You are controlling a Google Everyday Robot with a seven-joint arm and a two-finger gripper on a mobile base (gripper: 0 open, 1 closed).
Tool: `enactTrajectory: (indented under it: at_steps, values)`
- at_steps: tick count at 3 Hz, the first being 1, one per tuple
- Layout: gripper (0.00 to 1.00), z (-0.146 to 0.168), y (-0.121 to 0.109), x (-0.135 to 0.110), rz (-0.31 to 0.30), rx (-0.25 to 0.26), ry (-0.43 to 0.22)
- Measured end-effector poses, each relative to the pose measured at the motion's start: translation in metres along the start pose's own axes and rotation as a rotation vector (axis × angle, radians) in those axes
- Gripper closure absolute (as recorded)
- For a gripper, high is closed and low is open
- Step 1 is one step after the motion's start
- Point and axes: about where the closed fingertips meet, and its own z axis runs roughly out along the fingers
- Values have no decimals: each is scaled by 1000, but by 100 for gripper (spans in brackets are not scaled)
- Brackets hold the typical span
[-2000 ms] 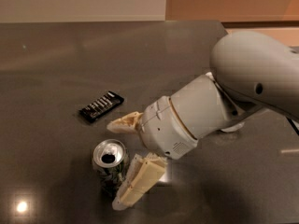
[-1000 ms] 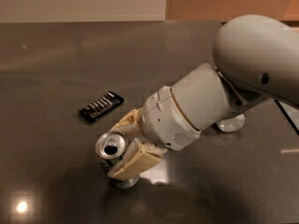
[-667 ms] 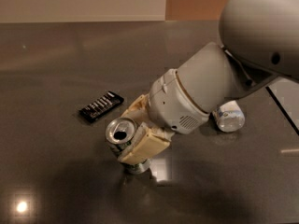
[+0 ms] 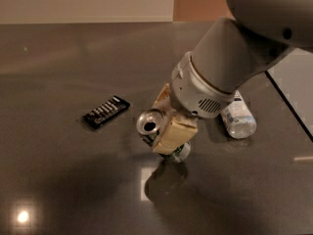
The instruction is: Knock 7up can over
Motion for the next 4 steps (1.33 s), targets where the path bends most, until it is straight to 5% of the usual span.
enactTrajectory:
  at_steps: [2,4]
  values:
    - [100,-2,-4,29,-34,15,242]
    - [59,9,-4,38,-63,3,354]
